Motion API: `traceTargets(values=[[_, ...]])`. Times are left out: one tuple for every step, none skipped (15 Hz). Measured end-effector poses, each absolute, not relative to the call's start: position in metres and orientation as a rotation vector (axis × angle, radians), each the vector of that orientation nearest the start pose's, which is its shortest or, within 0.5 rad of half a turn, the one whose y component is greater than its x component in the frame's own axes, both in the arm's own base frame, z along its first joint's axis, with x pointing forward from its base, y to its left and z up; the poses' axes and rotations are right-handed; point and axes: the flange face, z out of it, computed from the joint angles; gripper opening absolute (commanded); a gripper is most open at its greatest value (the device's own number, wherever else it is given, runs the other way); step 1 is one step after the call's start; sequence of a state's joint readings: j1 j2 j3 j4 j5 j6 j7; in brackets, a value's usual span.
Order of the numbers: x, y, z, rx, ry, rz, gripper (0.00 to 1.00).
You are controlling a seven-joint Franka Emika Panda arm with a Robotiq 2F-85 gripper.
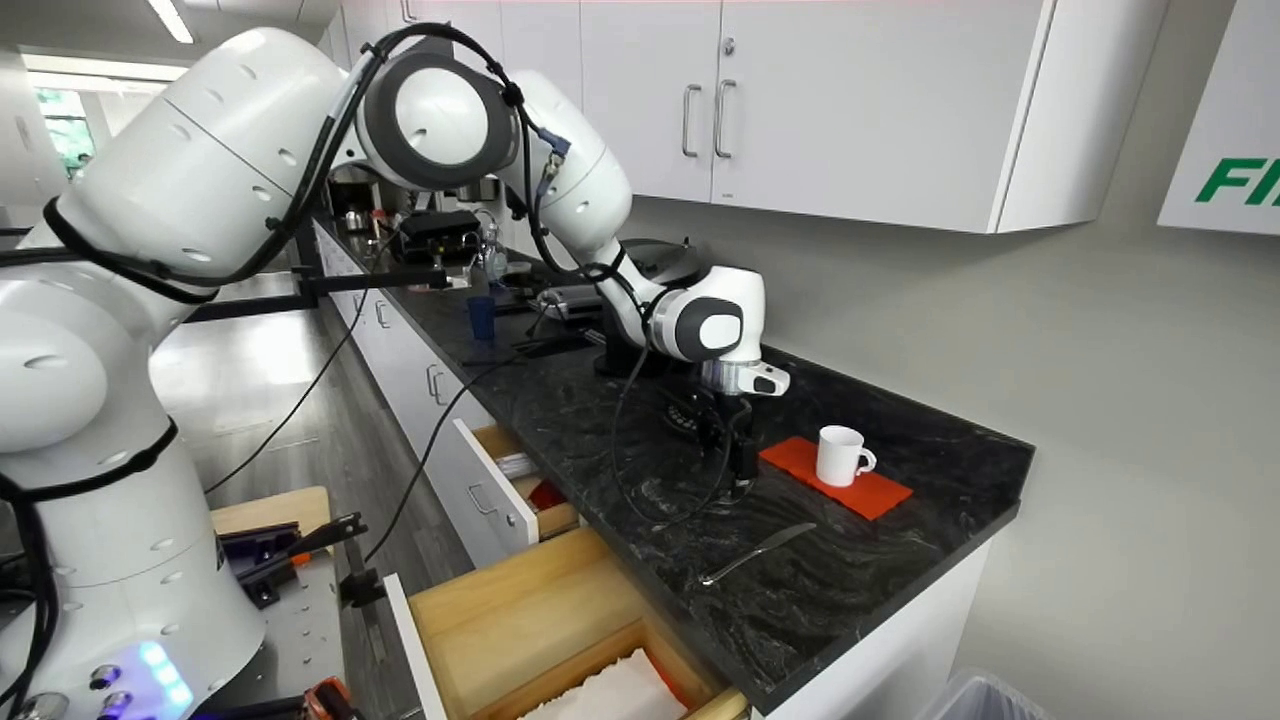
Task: Put the silver fork and silver knife inside the open drawer
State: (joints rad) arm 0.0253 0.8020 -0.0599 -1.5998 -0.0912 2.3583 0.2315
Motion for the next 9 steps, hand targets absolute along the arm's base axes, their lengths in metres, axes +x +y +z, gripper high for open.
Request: traceTargets(values=[[0.69,-0.02,0.151,-3.238,0.295,0.054,1.0],[0.691,-0.02,0.146,-3.239,0.295,0.06,1.0],[0.692,-0.02,0.142,-3.239,0.294,0.064,1.0],[0.692,-0.02,0.138,-3.239,0.295,0.071,1.0],[0.692,-0.021,0.134,-3.239,0.296,0.077,1.0],[0.693,-0.021,0.132,-3.24,0.297,0.08,1.0],[0.693,-0.022,0.13,-3.24,0.299,0.083,1.0],[0.694,-0.023,0.129,-3.241,0.301,0.084,1.0],[0.694,-0.023,0.13,-3.24,0.304,0.087,1.0]])
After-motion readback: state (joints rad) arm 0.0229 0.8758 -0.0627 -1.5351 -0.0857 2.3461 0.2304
